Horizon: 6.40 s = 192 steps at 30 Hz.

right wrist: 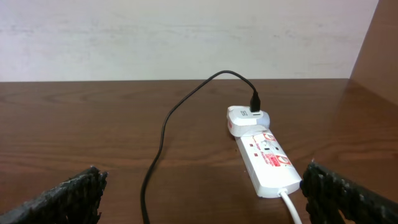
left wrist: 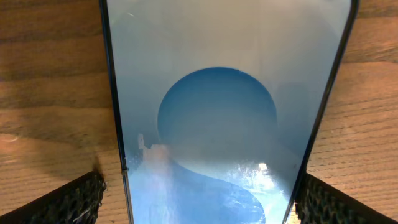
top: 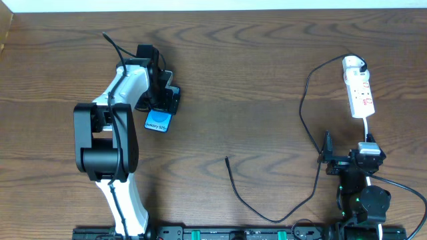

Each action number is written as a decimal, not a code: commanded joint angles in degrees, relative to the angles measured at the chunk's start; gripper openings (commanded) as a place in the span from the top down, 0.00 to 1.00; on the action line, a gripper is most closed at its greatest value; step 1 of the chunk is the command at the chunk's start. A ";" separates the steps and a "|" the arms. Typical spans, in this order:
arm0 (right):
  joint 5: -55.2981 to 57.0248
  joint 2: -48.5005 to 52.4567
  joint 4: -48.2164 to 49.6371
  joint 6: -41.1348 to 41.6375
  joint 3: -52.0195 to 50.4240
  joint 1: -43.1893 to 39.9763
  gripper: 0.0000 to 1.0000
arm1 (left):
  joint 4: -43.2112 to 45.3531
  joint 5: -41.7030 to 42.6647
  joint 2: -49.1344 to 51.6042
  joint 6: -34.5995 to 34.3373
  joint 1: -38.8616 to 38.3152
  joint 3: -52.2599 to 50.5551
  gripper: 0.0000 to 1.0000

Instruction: Plug charger to phone and switch on socket

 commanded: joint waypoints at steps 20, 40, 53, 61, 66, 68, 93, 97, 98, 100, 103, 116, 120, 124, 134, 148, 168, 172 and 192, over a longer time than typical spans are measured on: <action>-0.13 -0.31 -0.24 -0.44 -0.07 0.28 0.01 | -0.57 0.35 0.98 3.43 0.24 -1.68 0.02; -0.13 -0.31 -0.24 -0.44 -0.07 0.28 0.01 | -1.01 0.35 0.98 3.54 0.24 -1.68 0.02; -0.13 -0.31 -0.24 -0.44 -0.07 0.28 0.01 | -0.87 0.39 0.98 4.22 0.24 -1.68 0.02; -0.13 -0.31 -0.24 -0.44 -0.07 0.28 0.01 | -1.49 3.13 0.98 5.31 0.20 -1.68 0.02; -0.13 -0.31 -0.24 -0.44 -0.07 0.28 0.01 | -1.46 3.13 0.98 5.73 0.20 -1.68 0.02; -0.13 -0.31 -0.24 -0.44 -0.07 0.28 0.01 | -1.46 3.15 0.98 5.70 0.20 -1.68 0.02; -0.13 -0.31 -0.24 -0.44 -0.07 0.28 0.01 | -1.46 3.37 0.98 5.68 0.20 -2.12 0.10; -0.13 -0.31 -0.24 -0.44 -0.07 0.28 0.01 | -1.49 3.34 0.98 5.68 0.20 -2.12 0.16; -0.13 -0.31 -0.24 -0.44 -0.07 0.28 0.01 | -1.49 3.32 0.98 5.68 0.20 -2.12 0.17; -0.13 -0.31 -0.24 -0.44 -0.07 0.28 0.01 | -1.49 3.32 0.98 5.68 0.20 -2.12 0.18; -0.13 -0.31 -0.24 -0.44 -0.07 0.28 0.01 | -1.49 3.32 0.98 5.68 0.20 -2.12 0.18; -0.13 -0.31 -0.24 -0.44 -0.07 0.28 0.01 | -1.46 3.28 0.98 5.70 0.20 -2.12 0.29; -0.13 -0.31 -0.24 -0.44 -0.07 0.28 0.01 | -1.49 3.26 0.98 5.68 0.20 -2.12 0.29; -0.13 -0.31 -0.24 -0.44 -0.07 0.28 0.01 | -1.49 3.17 0.98 5.68 0.20 -2.12 0.25; -0.13 -0.31 -0.24 -0.44 -0.07 0.28 0.01 | -1.46 3.15 1.20 5.70 0.20 -2.32 0.10; -0.13 -0.31 -0.24 -0.44 -0.07 0.28 0.01 | -1.46 2.67 1.20 6.12 0.20 -2.91 0.06; -0.13 -0.31 -0.24 -0.44 -0.07 0.28 0.01 | -1.44 0.11 1.75 5.90 0.20 -3.17 0.05; -0.13 -0.31 -0.24 -0.44 -0.07 0.28 0.01 | -1.42 0.13 1.75 5.88 0.20 -3.17 0.05; -0.13 -0.31 -0.24 -0.44 -0.07 0.28 0.01 | -0.98 0.13 2.73 5.90 0.20 -3.19 0.05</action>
